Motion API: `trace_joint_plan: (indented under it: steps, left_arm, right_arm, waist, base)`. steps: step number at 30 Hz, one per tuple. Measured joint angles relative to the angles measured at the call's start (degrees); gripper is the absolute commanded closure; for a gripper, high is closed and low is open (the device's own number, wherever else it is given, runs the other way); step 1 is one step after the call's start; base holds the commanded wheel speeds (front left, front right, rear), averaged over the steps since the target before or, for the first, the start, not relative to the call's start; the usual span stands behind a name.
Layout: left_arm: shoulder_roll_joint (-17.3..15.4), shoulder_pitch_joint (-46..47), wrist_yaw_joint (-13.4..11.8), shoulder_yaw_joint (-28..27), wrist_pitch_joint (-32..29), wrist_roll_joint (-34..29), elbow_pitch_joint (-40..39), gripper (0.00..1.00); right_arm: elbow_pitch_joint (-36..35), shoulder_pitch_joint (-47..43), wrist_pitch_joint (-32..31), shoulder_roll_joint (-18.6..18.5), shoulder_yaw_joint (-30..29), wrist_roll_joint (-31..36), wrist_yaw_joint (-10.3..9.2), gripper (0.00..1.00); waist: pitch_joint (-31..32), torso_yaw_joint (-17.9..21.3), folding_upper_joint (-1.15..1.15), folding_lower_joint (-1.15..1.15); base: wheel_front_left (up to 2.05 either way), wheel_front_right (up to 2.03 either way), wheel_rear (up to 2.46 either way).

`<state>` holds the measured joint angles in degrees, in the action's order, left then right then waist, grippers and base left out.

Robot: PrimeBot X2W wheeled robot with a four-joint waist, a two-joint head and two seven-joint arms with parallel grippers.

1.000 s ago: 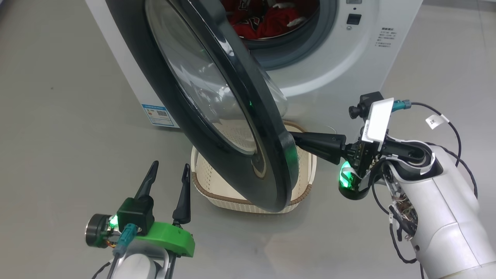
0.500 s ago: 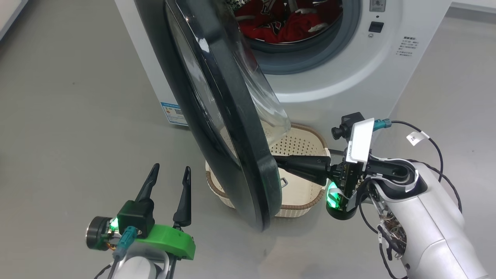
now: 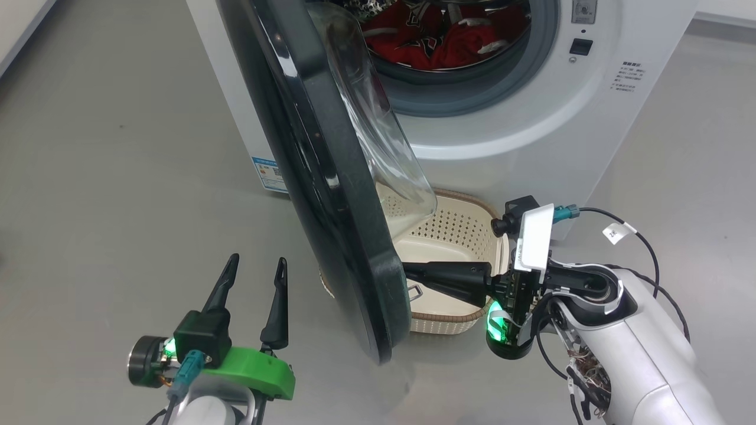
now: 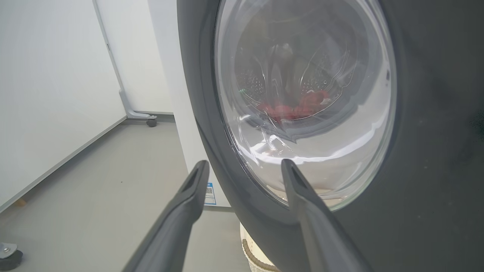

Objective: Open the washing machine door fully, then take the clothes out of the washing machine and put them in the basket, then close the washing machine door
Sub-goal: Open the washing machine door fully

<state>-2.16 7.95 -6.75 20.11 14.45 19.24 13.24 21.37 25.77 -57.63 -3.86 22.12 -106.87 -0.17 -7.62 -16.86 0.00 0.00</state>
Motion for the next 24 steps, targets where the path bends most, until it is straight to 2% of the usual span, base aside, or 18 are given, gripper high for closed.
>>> trace_joint_plan:
  steps: [5, 9, 14, 24]
  left_arm:
    - [0.0, -0.1, 0.0, -1.3, 0.0, 0.0, -0.5, 0.0]
    - [0.0, -0.2, 0.0, -1.0, 0.0, 0.0, -0.5, 0.0]
    - [0.0, -0.4, 0.0, -1.4, 0.0, 0.0, -0.6, 0.0]
    - [0.0, -2.3, 0.0, -2.5, 0.0, -0.1, -0.6, 0.0]
  right_arm:
    - [-0.4, -1.0, 1.7, 0.3, -0.8, -1.2, 0.07, 1.0]
    - [-1.1, -3.8, 4.4, 0.4, -4.3, -4.3, 0.82, 1.0]
    - [-2.2, -8.2, 7.4, 0.5, -7.7, -6.7, 3.13, 1.0]
    - [-5.7, -15.9, 14.3, 0.5, -15.1, -7.5, 5.67, 1.0]
  waist:
    - [-0.1, 0.3, 0.0, 0.0]
    - [0.2, 0.9, 0.0, 0.0]
    - [0.3, 1.4, 0.0, 0.0]
    - [1.6, 3.5, 0.0, 0.0]
  base:
    - [0.0, 0.0, 0.0]
    - [0.0, 0.0, 0.0]
    - [0.0, 0.0, 0.0]
    - [0.0, 0.0, 0.0]
